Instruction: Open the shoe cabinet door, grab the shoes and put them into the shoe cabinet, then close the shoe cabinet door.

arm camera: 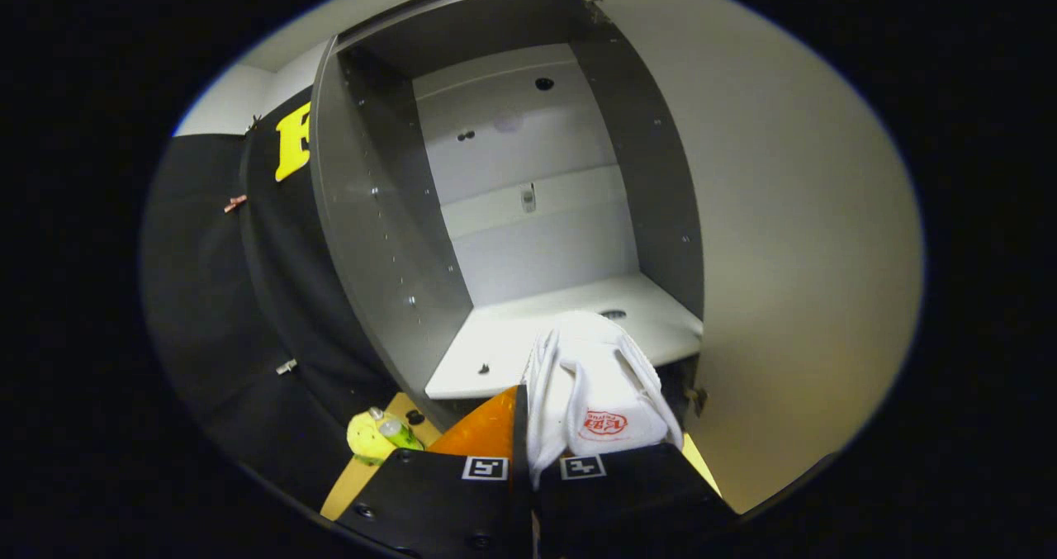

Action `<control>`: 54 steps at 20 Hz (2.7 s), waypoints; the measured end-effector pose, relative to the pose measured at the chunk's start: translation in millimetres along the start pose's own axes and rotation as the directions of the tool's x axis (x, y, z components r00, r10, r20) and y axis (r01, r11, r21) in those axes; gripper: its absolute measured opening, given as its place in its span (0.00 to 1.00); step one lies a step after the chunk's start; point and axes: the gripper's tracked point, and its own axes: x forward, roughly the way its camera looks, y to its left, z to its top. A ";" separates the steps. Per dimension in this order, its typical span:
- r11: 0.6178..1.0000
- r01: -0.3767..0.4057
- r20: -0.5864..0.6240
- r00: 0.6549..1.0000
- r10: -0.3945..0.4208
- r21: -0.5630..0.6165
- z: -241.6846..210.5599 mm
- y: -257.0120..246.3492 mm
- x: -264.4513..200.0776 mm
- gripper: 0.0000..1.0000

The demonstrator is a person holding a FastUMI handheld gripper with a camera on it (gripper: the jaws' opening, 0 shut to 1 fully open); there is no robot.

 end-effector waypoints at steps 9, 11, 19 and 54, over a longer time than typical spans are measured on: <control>0.998 0.061 -0.072 0.996 -0.061 0.001 20.2 -8.4 172.6 0.08; 0.997 0.070 -0.092 0.993 -0.073 -0.033 9.5 -12.4 212.1 0.08; 0.985 0.141 -0.138 0.979 -0.153 -0.095 -12.0 -15.7 273.7 0.08; 0.984 0.134 0.267 0.959 -0.099 -0.117 67.9 10.0 -174.3 0.98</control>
